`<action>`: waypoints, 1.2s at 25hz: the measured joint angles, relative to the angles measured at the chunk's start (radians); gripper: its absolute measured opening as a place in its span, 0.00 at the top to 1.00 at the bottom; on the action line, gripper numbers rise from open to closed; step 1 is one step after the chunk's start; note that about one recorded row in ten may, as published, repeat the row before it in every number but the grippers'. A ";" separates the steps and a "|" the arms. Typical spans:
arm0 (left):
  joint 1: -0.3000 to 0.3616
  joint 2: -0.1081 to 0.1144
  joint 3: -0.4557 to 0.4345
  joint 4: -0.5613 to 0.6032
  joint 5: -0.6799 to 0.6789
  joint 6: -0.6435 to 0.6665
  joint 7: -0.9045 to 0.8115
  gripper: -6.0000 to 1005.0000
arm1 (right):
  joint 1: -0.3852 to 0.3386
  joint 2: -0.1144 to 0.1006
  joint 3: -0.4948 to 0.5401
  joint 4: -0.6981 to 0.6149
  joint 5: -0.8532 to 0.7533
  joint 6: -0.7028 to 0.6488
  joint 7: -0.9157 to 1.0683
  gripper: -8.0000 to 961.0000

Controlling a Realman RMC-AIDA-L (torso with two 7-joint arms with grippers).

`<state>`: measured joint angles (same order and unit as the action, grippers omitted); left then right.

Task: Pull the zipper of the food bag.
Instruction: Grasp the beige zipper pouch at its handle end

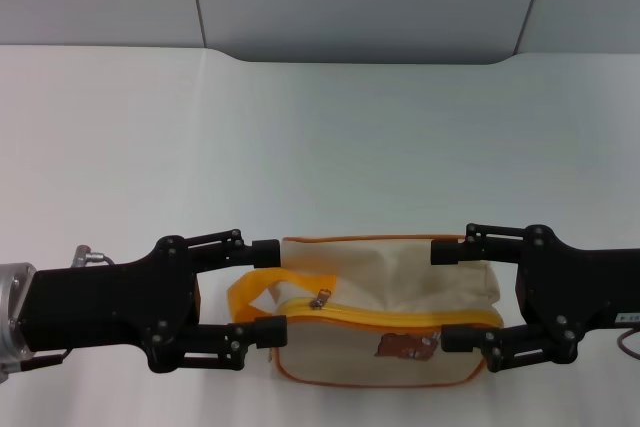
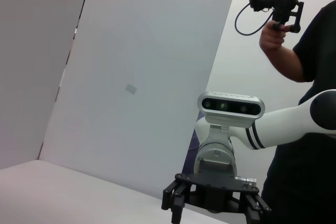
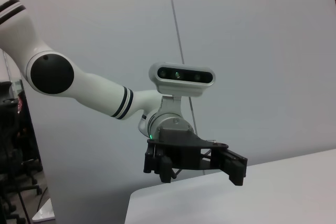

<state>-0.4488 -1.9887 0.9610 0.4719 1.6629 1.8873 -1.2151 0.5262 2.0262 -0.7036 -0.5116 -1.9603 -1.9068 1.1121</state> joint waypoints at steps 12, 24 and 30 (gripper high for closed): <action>0.008 0.000 0.007 -0.002 0.000 -0.004 0.002 0.20 | -0.007 0.000 0.005 -0.001 0.000 0.000 0.000 0.13; 0.060 -0.077 0.014 -0.006 0.125 -0.300 0.112 0.22 | -0.008 0.001 0.004 0.001 0.000 0.013 0.000 0.13; 0.031 -0.086 0.015 -0.054 0.126 -0.372 0.137 0.22 | -0.008 0.003 0.006 0.001 0.000 0.017 0.001 0.13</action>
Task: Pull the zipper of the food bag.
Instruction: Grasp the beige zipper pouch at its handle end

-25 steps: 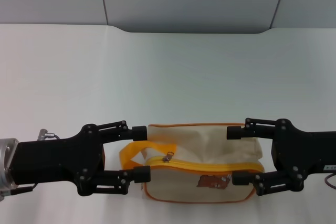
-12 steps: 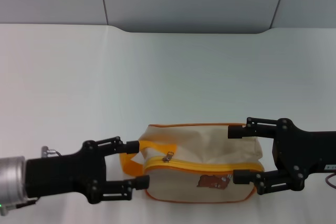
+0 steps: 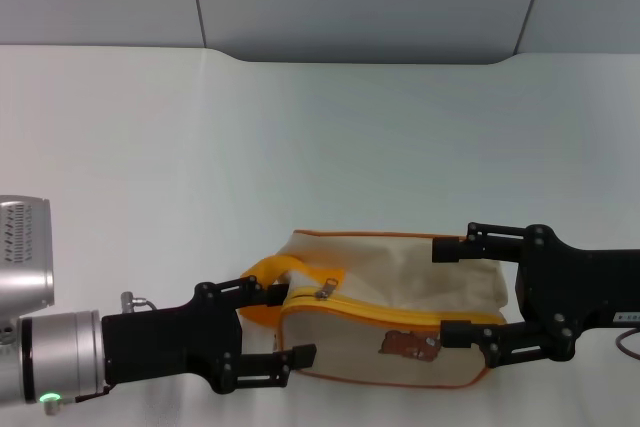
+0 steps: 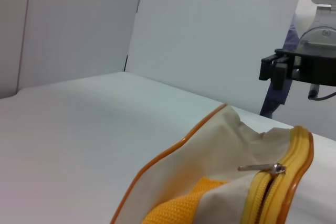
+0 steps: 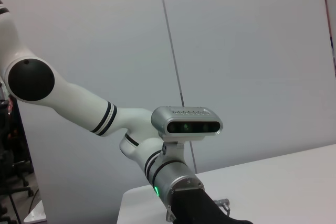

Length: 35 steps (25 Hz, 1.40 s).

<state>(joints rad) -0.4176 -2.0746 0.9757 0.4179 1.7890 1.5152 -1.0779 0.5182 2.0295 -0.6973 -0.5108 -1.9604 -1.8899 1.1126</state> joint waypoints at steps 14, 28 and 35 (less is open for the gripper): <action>-0.039 -0.002 -0.006 -0.035 -0.005 -0.033 0.041 0.42 | -0.001 0.006 0.002 0.005 0.000 0.008 0.000 0.14; -0.045 0.008 -0.013 -0.034 -0.064 -0.026 0.045 0.90 | 0.009 0.011 0.025 -0.003 0.011 0.070 -0.002 0.21; -0.074 0.033 -0.013 -0.019 -0.069 -0.011 0.030 0.92 | 0.050 0.022 0.127 -0.008 0.053 0.123 -0.116 0.24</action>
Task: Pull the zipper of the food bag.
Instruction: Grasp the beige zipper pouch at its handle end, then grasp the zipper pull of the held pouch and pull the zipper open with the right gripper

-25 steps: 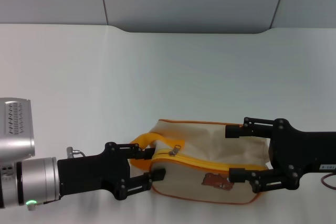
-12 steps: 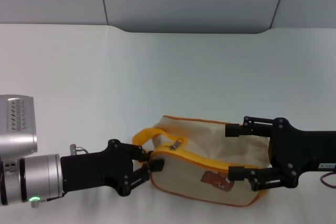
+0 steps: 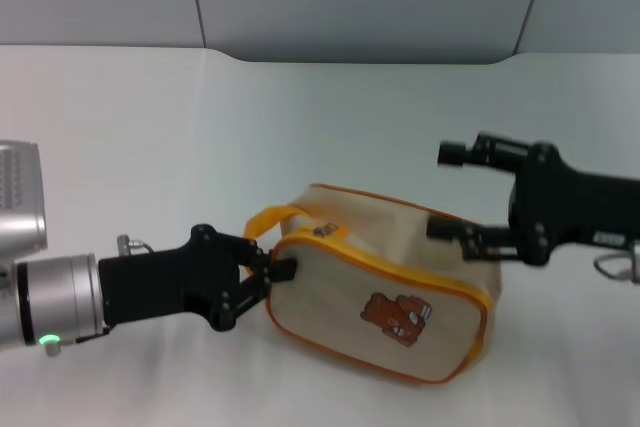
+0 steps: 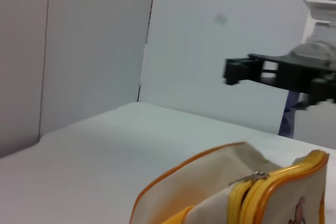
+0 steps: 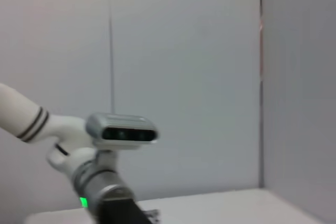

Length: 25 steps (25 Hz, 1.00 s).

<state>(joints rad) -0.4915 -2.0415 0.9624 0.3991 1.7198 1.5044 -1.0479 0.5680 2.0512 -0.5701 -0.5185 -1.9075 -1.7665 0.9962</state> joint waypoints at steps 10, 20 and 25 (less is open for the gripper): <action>-0.043 0.034 -0.039 0.078 0.014 0.032 -0.040 0.93 | 0.076 0.029 -0.041 -0.001 0.008 0.123 -0.155 0.29; -0.047 0.037 -0.033 0.153 0.019 0.029 -0.068 0.93 | 0.146 0.037 -0.138 0.059 0.012 0.233 -0.271 0.67; -0.048 0.037 -0.037 0.156 0.019 0.032 -0.060 0.93 | 0.172 0.039 -0.168 0.083 0.012 0.255 -0.300 0.73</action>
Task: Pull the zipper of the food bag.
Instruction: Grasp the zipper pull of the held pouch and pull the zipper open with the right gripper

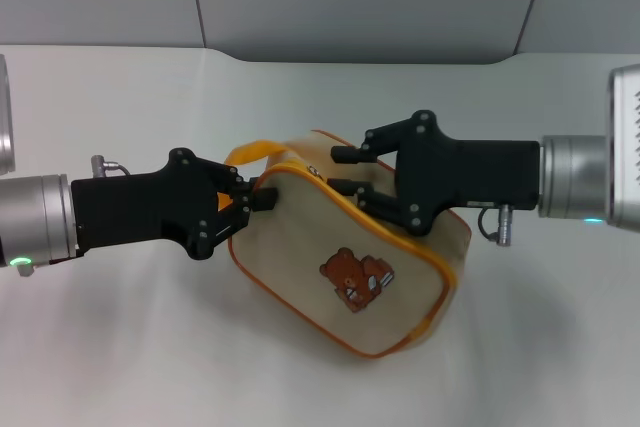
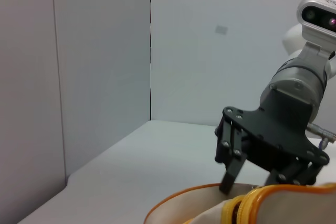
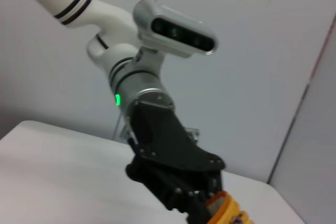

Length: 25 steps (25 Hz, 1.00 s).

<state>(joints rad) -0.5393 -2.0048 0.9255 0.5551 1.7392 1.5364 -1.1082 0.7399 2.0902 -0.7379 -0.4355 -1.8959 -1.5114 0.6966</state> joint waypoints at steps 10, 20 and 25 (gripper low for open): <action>-0.007 0.000 -0.003 0.018 0.001 0.002 0.003 0.94 | 0.044 0.002 -0.072 0.023 0.005 0.024 -0.003 0.74; -0.011 -0.002 -0.009 0.026 0.001 -0.001 0.004 0.94 | 0.050 0.002 -0.165 0.027 0.057 0.068 -0.003 0.90; -0.009 0.000 -0.012 0.026 0.000 -0.002 0.004 0.94 | 0.041 0.002 -0.200 0.030 0.122 0.073 -0.039 0.96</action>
<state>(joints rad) -0.5484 -2.0052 0.9133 0.5814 1.7396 1.5340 -1.1044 0.7812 2.0924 -0.9377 -0.4052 -1.7736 -1.4383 0.6578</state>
